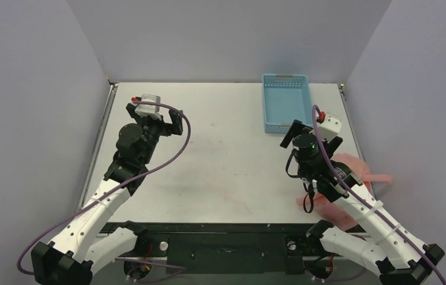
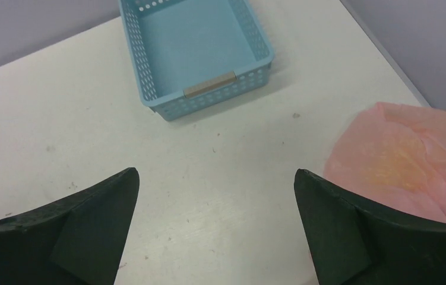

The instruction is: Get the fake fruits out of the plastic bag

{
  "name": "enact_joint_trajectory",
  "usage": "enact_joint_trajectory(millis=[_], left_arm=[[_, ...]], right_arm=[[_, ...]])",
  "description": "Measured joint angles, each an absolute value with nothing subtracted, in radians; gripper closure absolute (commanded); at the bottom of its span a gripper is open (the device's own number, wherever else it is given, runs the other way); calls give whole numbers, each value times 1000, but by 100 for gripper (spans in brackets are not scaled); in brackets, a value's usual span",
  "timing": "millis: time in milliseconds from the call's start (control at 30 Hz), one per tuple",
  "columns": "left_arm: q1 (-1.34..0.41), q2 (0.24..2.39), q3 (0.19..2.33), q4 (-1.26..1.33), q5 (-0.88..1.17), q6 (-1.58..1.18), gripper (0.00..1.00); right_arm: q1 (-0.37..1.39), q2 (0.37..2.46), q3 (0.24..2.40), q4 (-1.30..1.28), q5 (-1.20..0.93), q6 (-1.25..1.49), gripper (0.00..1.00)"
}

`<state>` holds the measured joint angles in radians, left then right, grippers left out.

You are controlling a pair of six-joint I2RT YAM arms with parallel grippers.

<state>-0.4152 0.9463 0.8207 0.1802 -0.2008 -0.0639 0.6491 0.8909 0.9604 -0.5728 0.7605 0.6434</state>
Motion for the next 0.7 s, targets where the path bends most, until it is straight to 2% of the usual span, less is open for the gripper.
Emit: enact_joint_trajectory(millis=[267,500,600,700], left_arm=[[-488,959,821,180,-221,-40,2],[-520,958,821,180,-247,-21,2],[-533,958,821,180,-263,-9,2],[-543,962,821,180,-282,-4,2]], right_arm=[[649,881,981,-775,750,692,0],[636,917,1006,-828,760,778,0],[592,944,993,-832,752,831,0],[477,952,940,-835,738,881,0]])
